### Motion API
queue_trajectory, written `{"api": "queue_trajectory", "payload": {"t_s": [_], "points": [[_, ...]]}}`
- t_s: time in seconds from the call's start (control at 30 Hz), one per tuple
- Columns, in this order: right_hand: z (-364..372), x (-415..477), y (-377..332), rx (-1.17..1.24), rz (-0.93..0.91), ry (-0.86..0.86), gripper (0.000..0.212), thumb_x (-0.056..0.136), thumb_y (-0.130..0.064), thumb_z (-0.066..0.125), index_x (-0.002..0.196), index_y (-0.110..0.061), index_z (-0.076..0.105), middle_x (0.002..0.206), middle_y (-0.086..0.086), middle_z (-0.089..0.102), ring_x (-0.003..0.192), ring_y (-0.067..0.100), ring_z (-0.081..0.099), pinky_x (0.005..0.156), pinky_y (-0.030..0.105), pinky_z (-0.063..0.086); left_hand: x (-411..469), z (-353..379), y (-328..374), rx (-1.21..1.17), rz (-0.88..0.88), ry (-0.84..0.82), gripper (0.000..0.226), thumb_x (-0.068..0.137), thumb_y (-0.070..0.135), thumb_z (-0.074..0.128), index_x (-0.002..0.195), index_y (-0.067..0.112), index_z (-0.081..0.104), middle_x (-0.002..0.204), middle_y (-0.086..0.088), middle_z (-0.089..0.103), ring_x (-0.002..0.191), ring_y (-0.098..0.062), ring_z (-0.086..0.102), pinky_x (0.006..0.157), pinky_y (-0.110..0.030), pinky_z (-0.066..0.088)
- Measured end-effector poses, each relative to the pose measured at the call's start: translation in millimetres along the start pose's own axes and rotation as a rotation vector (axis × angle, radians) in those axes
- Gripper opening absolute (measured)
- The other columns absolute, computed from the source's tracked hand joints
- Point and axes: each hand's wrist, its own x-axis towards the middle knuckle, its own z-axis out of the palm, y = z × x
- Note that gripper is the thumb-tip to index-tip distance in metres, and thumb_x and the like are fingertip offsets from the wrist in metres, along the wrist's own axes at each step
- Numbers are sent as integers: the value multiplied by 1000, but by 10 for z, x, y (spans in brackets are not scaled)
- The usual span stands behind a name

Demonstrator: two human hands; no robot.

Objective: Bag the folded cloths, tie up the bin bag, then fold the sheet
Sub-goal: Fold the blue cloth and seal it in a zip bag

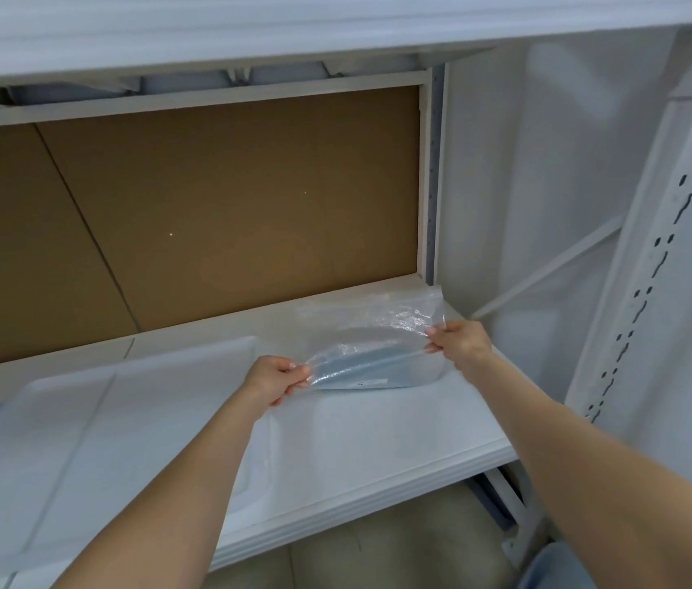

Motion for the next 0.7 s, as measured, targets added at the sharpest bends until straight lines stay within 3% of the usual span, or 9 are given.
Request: {"api": "queue_trajectory", "payload": {"t_s": [0.1, 0.17, 0.23, 0.37, 0.47, 0.57, 0.63, 0.67, 0.7], "points": [[-25, -30, -7, 57, -92, -45, 4, 85, -10, 70, 89, -12, 72, 81, 0, 69, 88, 15, 62, 96, 30, 48, 2, -47, 79, -87, 86, 46, 11, 82, 8, 72, 78, 15, 65, 61, 14, 65, 52, 4, 57, 45, -6, 37], [-40, -88, -51, 119, -130, -98, 17, 84, -7, 70, 102, -7, 70, 92, 3, 67, 89, 14, 60, 83, 22, 48, -17, -52, 175, -191, 131, 104, 10, 84, 7, 70, 83, 16, 65, 73, 10, 63, 48, 9, 57, 43, 0, 35], [-40, -131, -104, 172, -167, -110, 20, 88, -12, 67, 107, -5, 68, 86, 2, 66, 77, 10, 59, 68, 14, 45, 5, -44, 250, -248, 162, 174, 16, 87, 10, 67, 73, 17, 63, 74, 7, 62, 54, -1, 52, 41, -1, 33], [-45, -215, -197, 243, -145, -64, 12, 93, -22, 61, 96, -12, 66, 76, 4, 62, 65, 10, 53, 63, 21, 42, 42, 19, 317, -303, 172, 250, 25, 89, 12, 63, 65, 16, 58, 53, 13, 63, 46, 3, 49, 40, -4, 32], [-79, -230, -230, 345, -135, -44, 9, 91, -18, 64, 88, -11, 67, 66, 2, 62, 59, 10, 50, 57, 21, 39, 76, 37, 323, -264, 176, 280, 29, 89, 13, 63, 61, 17, 58, 45, 15, 60, 49, -2, 50, 56, -14, 40], [-106, -240, -265, 367, -156, -25, 13, 89, -17, 66, 76, -16, 65, 66, 2, 58, 57, 10, 47, 54, 19, 37, 99, 55, 342, -227, 173, 322, 33, 88, 13, 63, 55, 17, 59, 57, 8, 62, 62, -14, 50, 72, -25, 39], [-123, -246, -293, 346, -174, -9, 15, 88, -16, 67, 74, -16, 64, 70, 5, 57, 57, 10, 46, 51, 16, 37, 74, 57, 407, -180, 143, 355, 19, 87, 14, 64, 68, 13, 64, 74, 1, 64, 74, -22, 54, 73, -25, 41], [-131, -249, -309, 335, -184, -4, 15, 88, -15, 67, 73, -16, 64, 70, 6, 57, 56, 9, 47, 49, 14, 37, 35, 59, 469, -124, 118, 377, 5, 86, 17, 65, 86, 12, 66, 86, 0, 66, 84, -25, 58, 77, -26, 44], [-136, -251, -321, 328, -194, 4, 15, 87, -13, 67, 73, -15, 64, 69, 6, 57, 54, 8, 48, 47, 12, 37, 45, 62, 512, -46, 97, 412, 25, 85, 22, 66, 108, 12, 63, 101, -1, 66, 97, -26, 61, 85, -29, 47]]}}
